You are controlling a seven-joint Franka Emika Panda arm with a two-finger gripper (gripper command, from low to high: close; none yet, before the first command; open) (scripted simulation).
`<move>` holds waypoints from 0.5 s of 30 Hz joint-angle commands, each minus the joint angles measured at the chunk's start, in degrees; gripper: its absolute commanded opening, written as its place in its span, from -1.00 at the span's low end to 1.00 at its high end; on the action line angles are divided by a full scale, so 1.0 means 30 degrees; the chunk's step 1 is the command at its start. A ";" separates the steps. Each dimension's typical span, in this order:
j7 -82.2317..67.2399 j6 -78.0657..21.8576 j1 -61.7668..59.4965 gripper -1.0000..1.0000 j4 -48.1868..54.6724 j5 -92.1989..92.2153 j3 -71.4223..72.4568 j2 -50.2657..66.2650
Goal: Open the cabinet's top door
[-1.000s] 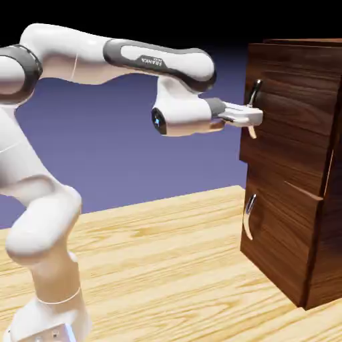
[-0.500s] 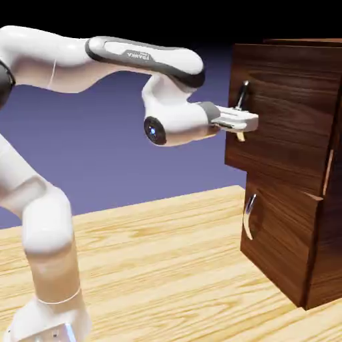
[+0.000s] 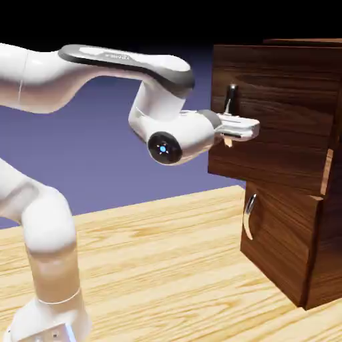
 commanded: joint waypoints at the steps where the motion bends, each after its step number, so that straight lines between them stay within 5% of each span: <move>1: 0.0304 -0.0834 -0.0085 -1.00 0.0019 -0.0855 -0.0526 -0.0022; 15: 0.1357 -1.2464 0.0593 -1.00 0.3981 -0.8524 -0.8008 0.3301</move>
